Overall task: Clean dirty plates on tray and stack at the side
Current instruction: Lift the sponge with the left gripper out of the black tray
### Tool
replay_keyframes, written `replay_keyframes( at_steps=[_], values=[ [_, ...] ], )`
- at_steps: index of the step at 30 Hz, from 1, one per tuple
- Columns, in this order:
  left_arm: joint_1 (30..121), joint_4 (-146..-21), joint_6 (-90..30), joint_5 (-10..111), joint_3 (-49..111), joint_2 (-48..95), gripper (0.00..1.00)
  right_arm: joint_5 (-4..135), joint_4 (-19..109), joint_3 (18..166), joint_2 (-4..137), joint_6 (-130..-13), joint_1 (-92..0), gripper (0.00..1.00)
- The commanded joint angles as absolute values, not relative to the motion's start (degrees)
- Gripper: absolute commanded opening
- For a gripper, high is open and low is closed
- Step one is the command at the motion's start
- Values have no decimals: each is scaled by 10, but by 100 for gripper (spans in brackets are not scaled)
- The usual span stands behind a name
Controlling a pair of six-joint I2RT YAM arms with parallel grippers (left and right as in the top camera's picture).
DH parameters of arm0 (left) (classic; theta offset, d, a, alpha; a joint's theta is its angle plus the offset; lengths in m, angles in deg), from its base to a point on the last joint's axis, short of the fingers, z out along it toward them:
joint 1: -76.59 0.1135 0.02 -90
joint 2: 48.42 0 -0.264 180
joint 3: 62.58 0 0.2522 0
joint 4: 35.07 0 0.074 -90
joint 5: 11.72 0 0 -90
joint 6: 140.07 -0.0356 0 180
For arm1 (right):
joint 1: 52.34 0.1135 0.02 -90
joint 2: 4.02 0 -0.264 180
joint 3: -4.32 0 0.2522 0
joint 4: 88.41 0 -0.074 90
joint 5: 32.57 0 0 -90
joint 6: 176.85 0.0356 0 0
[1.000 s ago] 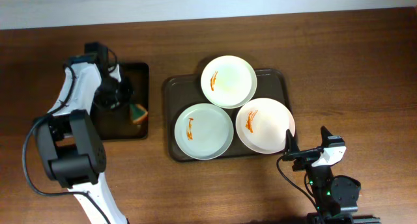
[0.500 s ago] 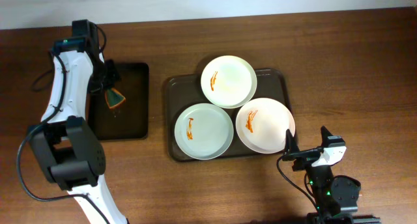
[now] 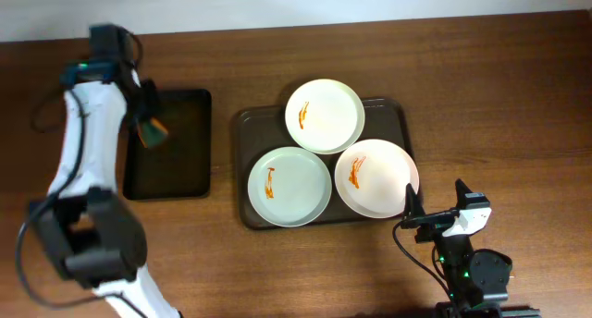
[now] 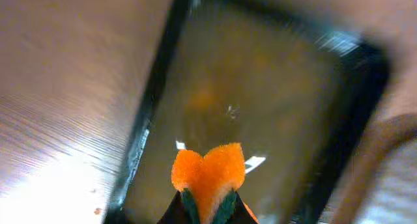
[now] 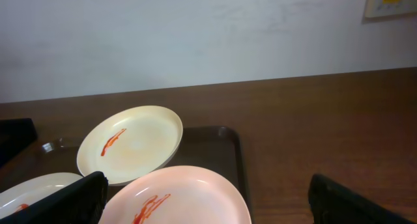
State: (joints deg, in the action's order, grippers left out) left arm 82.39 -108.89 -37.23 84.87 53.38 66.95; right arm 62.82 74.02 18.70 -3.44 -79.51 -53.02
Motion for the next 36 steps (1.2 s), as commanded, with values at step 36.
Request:
replay_keyframes(
  at_steps=[36],
  values=[
    [826, -981, -459, 735, 378, 549, 0, 628, 738, 184, -38, -796, -527, 98]
  ],
)
